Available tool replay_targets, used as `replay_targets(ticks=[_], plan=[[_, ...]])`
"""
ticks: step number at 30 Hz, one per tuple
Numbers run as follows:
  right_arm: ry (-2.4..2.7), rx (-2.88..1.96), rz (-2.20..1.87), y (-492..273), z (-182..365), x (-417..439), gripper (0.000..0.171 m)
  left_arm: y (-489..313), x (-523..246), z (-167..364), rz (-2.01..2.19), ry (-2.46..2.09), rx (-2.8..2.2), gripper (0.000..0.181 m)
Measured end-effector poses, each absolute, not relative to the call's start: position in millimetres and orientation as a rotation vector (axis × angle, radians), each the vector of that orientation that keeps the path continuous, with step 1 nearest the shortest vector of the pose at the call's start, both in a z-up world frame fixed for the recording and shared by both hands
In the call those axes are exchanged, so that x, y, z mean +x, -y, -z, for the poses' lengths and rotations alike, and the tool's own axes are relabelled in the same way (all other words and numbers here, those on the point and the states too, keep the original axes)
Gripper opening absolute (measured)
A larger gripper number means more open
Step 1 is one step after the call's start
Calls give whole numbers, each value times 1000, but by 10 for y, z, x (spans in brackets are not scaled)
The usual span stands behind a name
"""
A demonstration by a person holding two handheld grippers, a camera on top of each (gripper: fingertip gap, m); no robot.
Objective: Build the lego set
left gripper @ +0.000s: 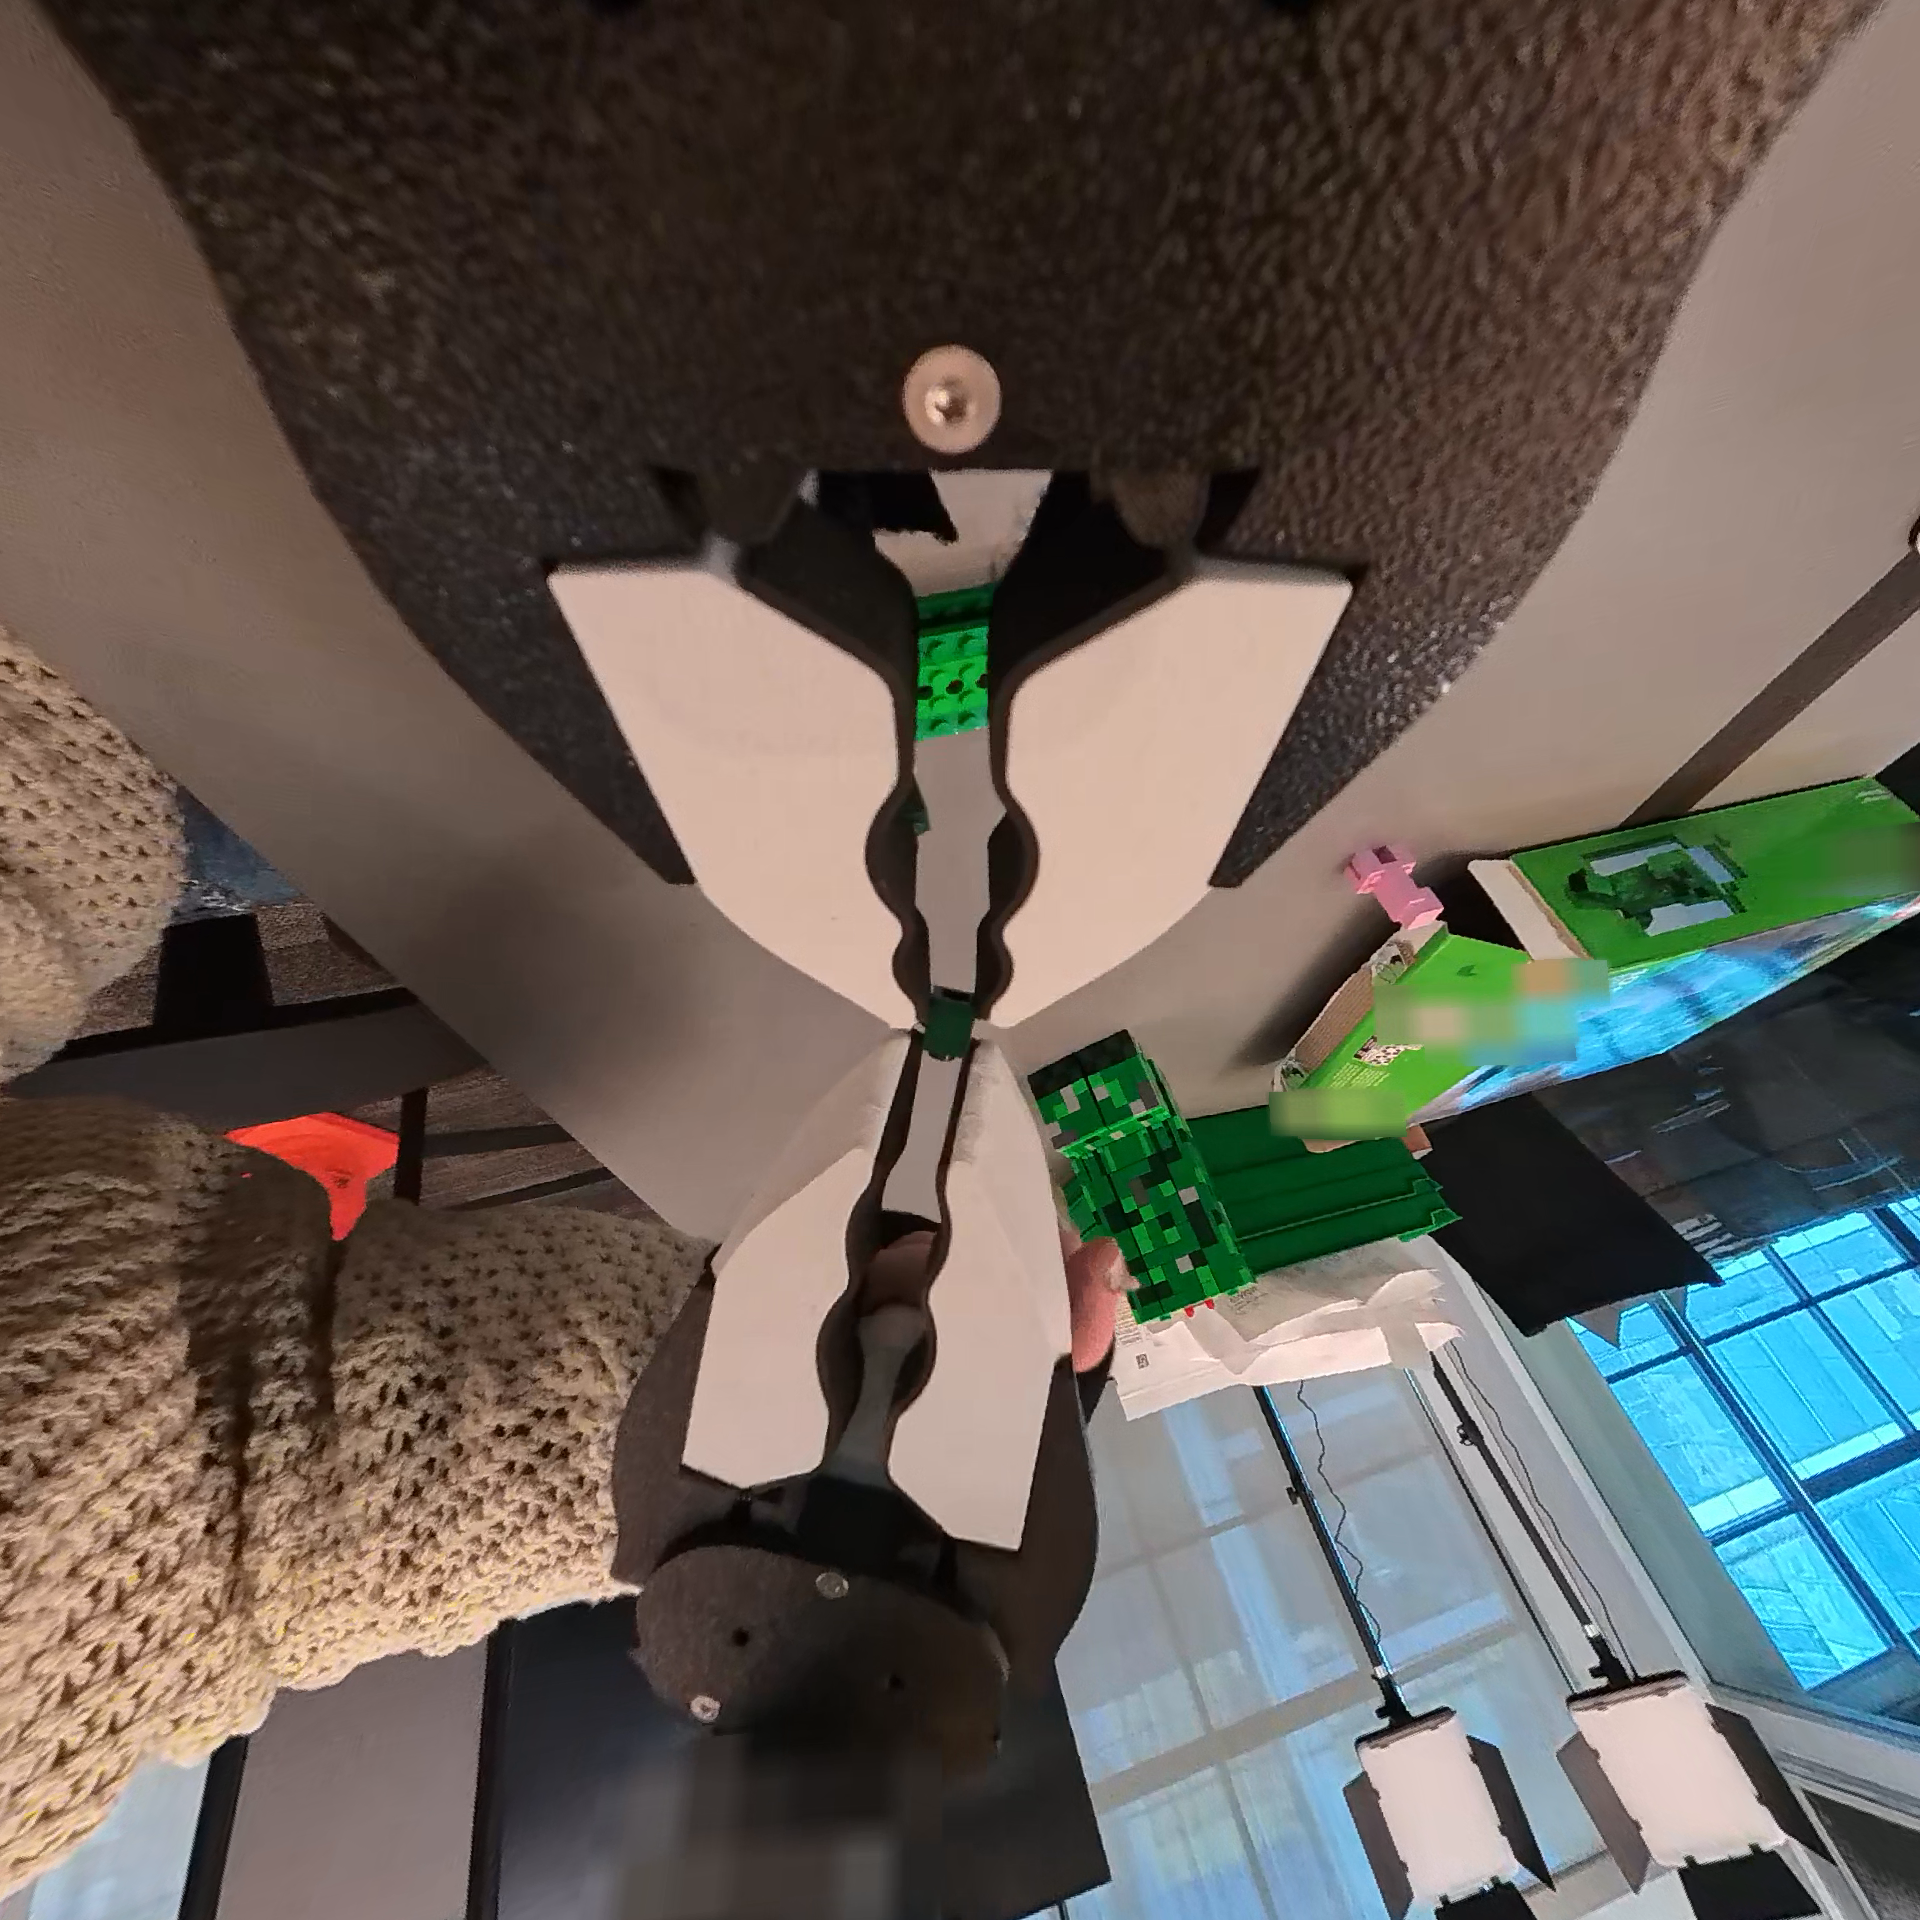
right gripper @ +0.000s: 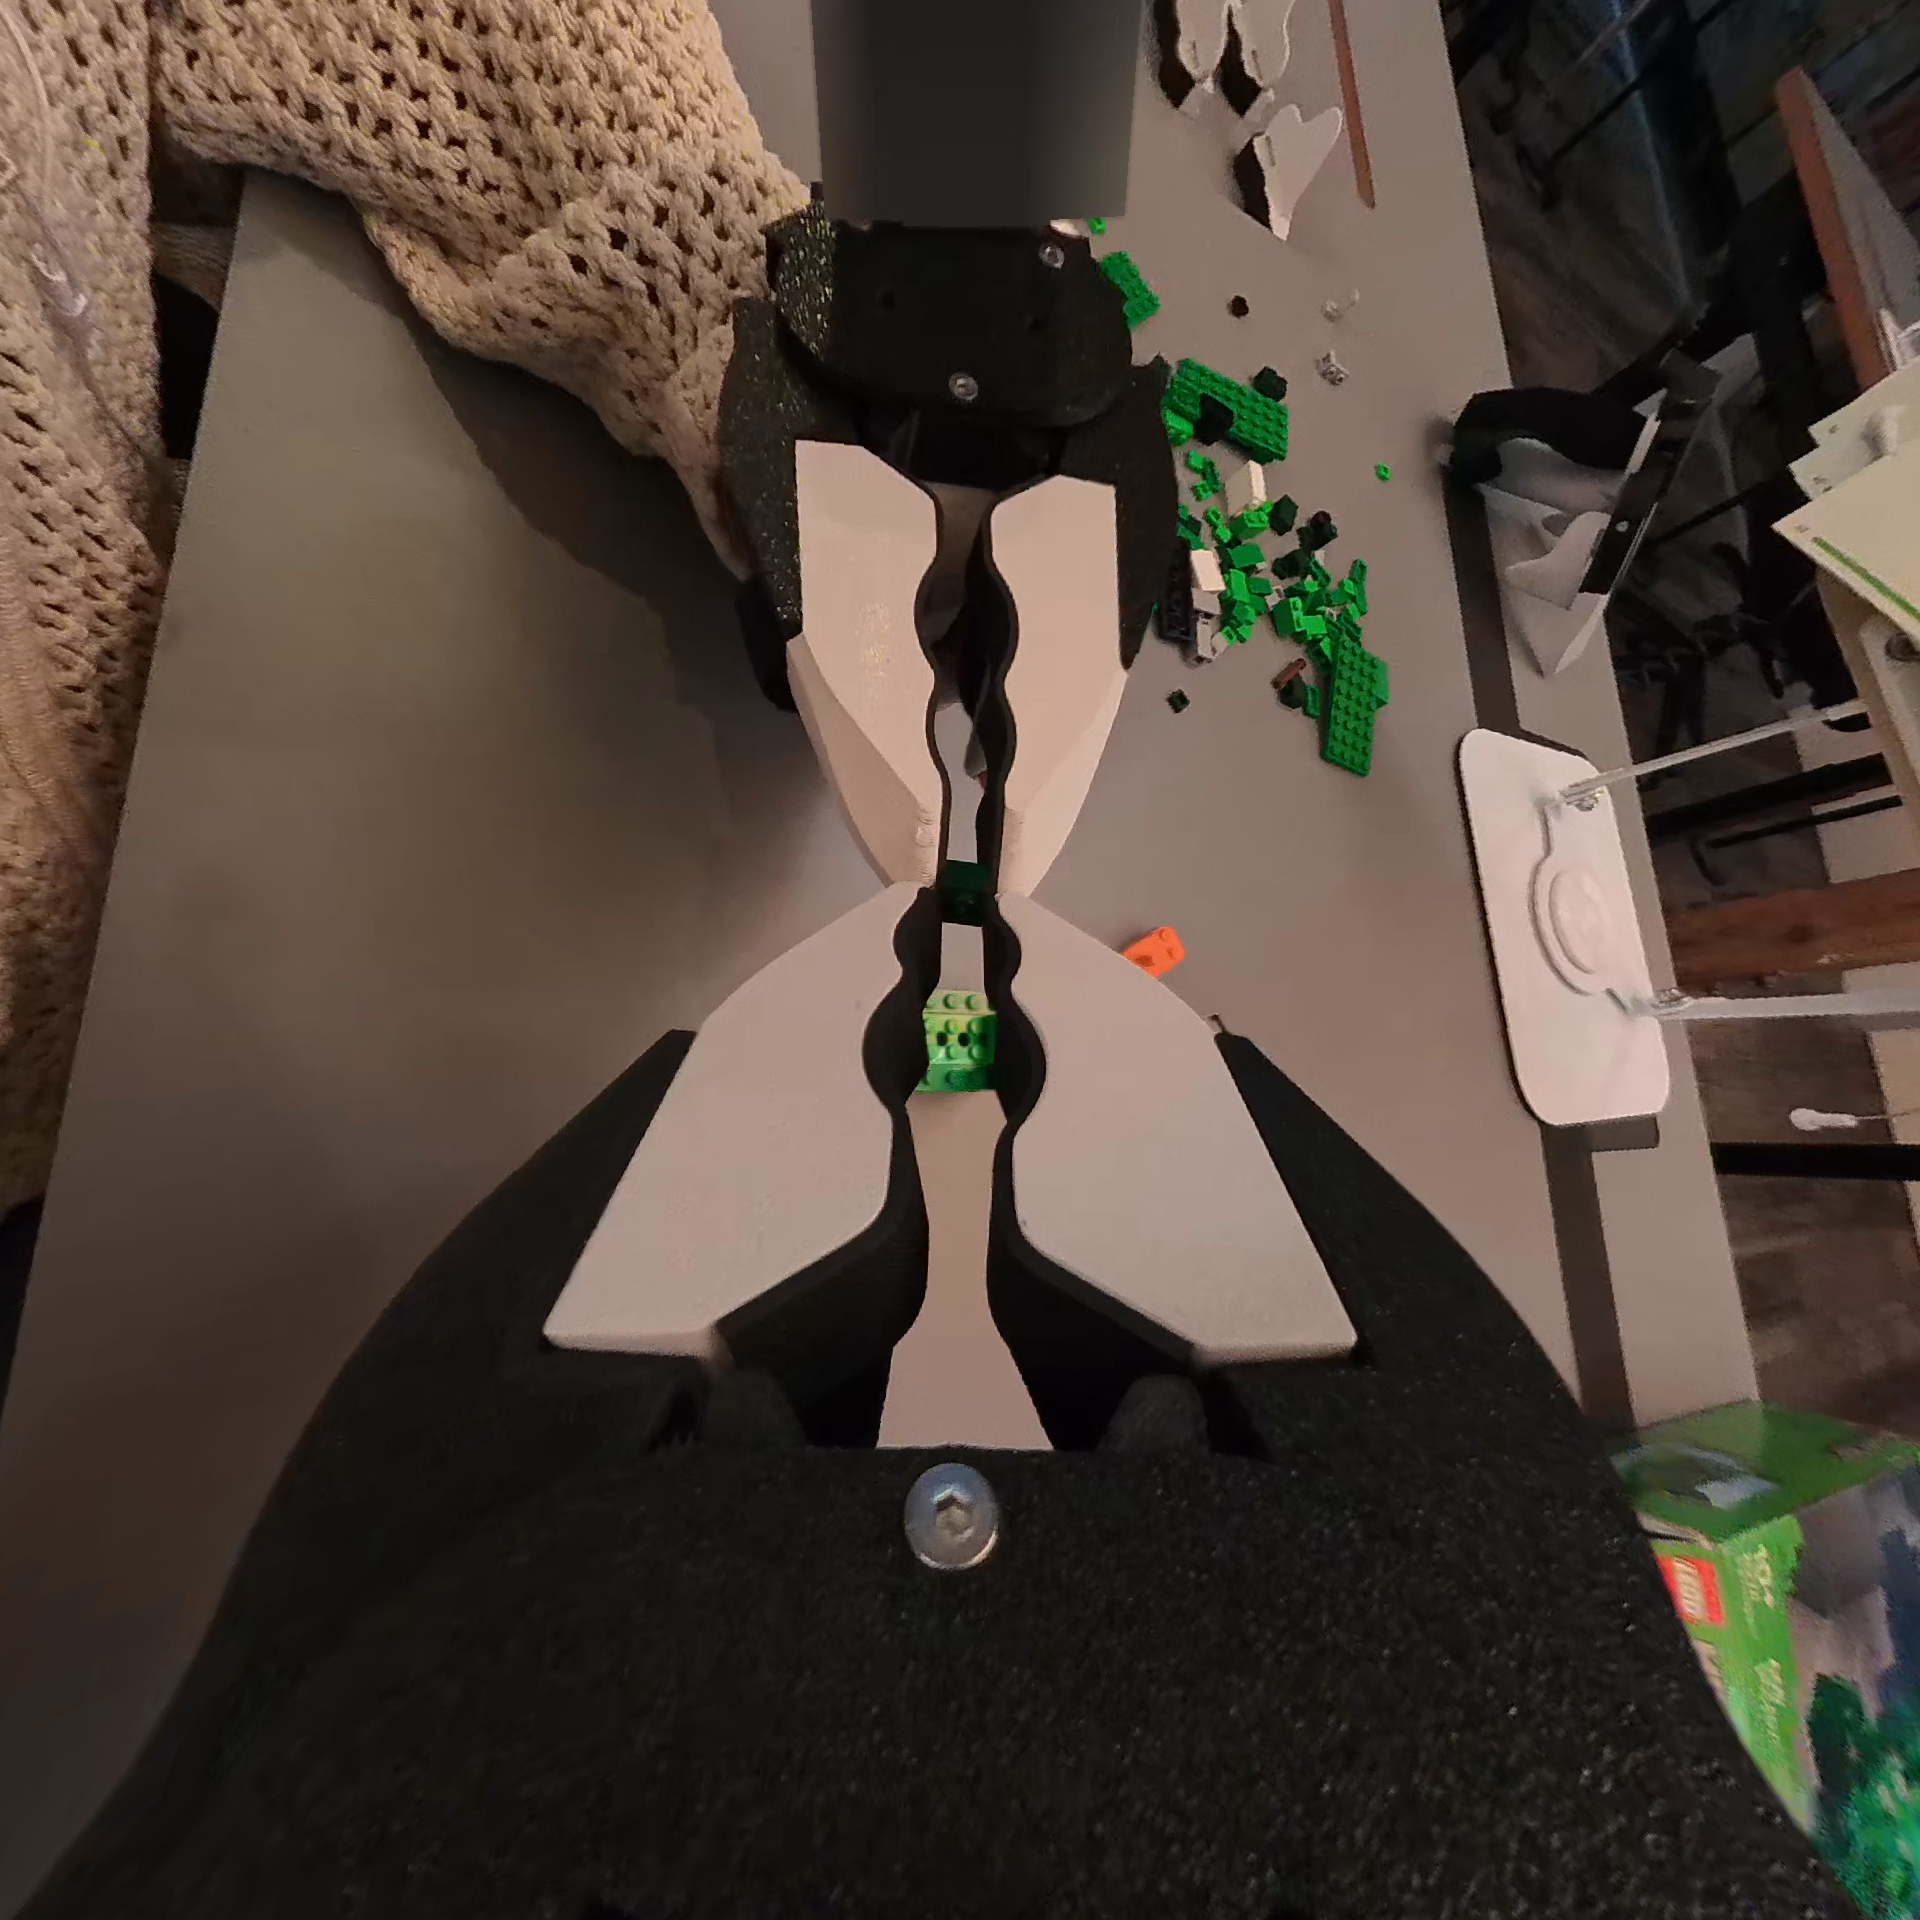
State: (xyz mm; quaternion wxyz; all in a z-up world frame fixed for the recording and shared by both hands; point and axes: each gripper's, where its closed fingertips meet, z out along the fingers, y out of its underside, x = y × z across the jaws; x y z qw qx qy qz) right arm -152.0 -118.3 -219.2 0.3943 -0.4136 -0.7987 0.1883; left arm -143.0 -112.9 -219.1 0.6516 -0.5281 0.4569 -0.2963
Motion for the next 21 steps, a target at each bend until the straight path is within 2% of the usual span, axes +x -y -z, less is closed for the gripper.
replay_targets(ticks=[2, 3, 6, 8, 9, 12, 16, 21], plan=[[2030, -1072, -492, 1176, 2194, -1510, 7, 1129, -1424, 2201, 676, -1053, -1206, 8], [2034, -1089, -477, 1146, 2204, -1497, 7, 1108, -1423, 2244, 659, -1080, -1234, 17], [2075, -1163, -468, 1094, 2267, -1445, 7, 882, -1493, 2689, 495, -1204, -1498, 84], [2132, -1231, -459, 1084, 2357, -1418, 7, 805, -1541, 3028, 457, -1265, -1699, 110], [2155, -1245, -446, 1079, 2398, -1418, 7, 801, -1549, 3138, 452, -1289, -1763, 112], [2212, -1254, -407, 1079, 2482, -1438, 7, 808, -1557, 3260, 408, -1338, -1820, 102], [2238, -1258, -411, 1093, 2514, -1475, 7, 759, -1549, 3273, 421, -1322, -1835, 79], [2302, -1289, -373, 1067, 2647, -1446, 7, 728, -1509, 3325, 521, -1291, -1940, 72]])
